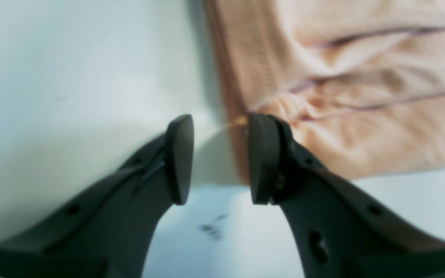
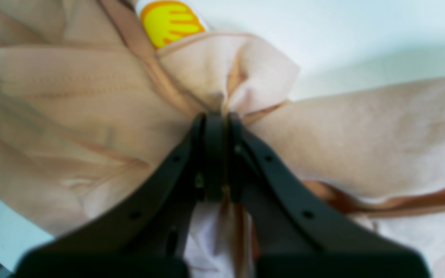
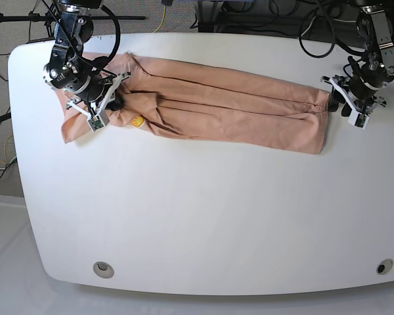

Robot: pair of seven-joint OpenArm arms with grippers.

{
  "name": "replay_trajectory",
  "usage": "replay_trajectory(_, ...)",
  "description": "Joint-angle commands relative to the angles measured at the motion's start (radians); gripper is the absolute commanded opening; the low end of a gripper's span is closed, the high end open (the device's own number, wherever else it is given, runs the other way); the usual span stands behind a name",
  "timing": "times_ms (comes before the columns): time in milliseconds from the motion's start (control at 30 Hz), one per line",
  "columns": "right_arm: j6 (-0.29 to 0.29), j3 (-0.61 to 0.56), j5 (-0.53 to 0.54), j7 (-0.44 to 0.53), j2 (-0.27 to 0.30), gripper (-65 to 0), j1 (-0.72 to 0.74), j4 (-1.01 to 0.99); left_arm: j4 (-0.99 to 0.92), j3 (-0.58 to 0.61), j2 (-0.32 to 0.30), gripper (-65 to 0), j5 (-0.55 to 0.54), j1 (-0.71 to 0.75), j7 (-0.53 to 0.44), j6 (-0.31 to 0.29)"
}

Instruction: Fold the T-shirt properly

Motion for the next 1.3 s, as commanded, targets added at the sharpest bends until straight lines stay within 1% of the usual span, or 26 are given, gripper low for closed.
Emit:
replay_trajectory(0, -0.001, 0.002, 0.006, 0.004, 0.013, -65.0, 0.007, 0.021, 0.013, -0.015, -0.015, -43.3, -0.017, -0.01, -0.014, 0.001)
replay_trajectory(300, -0.001, 0.001, 0.001, 0.011, 0.006, -65.0, 0.002, 0.014, 0.015, -0.054, -0.012, -40.5, -0.051, -0.022, 0.006, -0.013)
replay_trajectory(433, -0.001, 0.001, 0.001, 0.012, 0.006, -65.0, 0.002, 0.014, 0.029, -0.047, -0.013, -39.0, -0.056, -0.024, 0.012, -0.019)
replay_trajectory(500, -0.001, 0.0, 0.001, 0.011, 0.007, -65.0, 0.006, 0.013, 0.084, -0.024, -0.016, -37.8, -0.055, -0.021, 0.014, -0.018)
replay_trajectory(700, -0.001, -0.001, 0.004, 0.01, 0.007, -64.8, 0.005, 0.014, 0.142, -0.003, -0.015, -38.4, -0.046, -0.021, 0.012, -0.015)
replay_trajectory(833, -0.001, 0.0, 0.008, 0.012, 0.006, -65.0, 0.006, 0.015, 0.164, -0.005, -0.008, -40.3, -0.043, 0.0, 0.001, -0.018)
replay_trajectory(1100, -0.001, 0.0, 0.008, 0.012, 0.006, -65.0, 0.007, 0.014, 0.183, -0.003, -0.001, -40.4, -0.038, 0.009, -0.003, -0.019)
replay_trajectory(1267, -0.001, -0.002, 0.001, 0.013, 0.006, -65.0, 0.01, 0.012, 0.191, -0.017, 0.004, -40.4, -0.016, 0.025, -0.009, -0.017)
